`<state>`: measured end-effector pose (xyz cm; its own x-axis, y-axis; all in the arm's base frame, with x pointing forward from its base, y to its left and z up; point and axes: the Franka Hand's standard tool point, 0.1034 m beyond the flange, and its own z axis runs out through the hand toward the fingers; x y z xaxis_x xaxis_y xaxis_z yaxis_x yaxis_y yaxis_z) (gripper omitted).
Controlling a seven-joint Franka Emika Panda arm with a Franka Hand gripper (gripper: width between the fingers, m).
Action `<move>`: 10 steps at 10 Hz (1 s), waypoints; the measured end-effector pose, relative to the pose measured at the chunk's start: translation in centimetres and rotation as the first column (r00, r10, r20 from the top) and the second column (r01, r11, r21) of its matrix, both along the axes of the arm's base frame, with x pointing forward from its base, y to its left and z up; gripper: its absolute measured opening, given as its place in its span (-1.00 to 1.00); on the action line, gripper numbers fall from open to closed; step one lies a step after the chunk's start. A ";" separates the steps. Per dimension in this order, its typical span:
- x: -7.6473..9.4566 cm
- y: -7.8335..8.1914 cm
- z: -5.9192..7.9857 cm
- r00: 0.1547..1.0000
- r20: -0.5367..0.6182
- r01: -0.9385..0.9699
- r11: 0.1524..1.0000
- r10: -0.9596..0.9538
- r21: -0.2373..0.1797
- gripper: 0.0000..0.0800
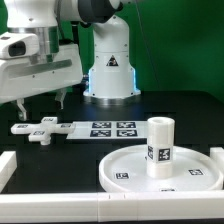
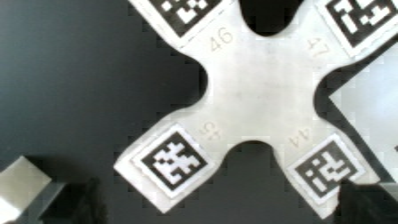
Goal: Assemble round table
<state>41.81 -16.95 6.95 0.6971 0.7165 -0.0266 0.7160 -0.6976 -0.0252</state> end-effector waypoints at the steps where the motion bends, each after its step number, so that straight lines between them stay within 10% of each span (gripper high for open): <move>1: 0.0 0.0 0.0 1.000 0.000 0.000 1.000 0.000 0.000 0.62; 10: -1.5 -0.5 -2.1 1.000 -0.027 -0.006 1.000 0.006 -0.002 0.62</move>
Offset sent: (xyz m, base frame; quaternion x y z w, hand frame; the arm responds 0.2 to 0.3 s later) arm -0.0094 -0.0068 -0.0101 0.0103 0.0106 -0.0114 0.9998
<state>40.30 -17.48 4.81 0.6915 0.7208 -0.0467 0.7196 -0.6931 -0.0431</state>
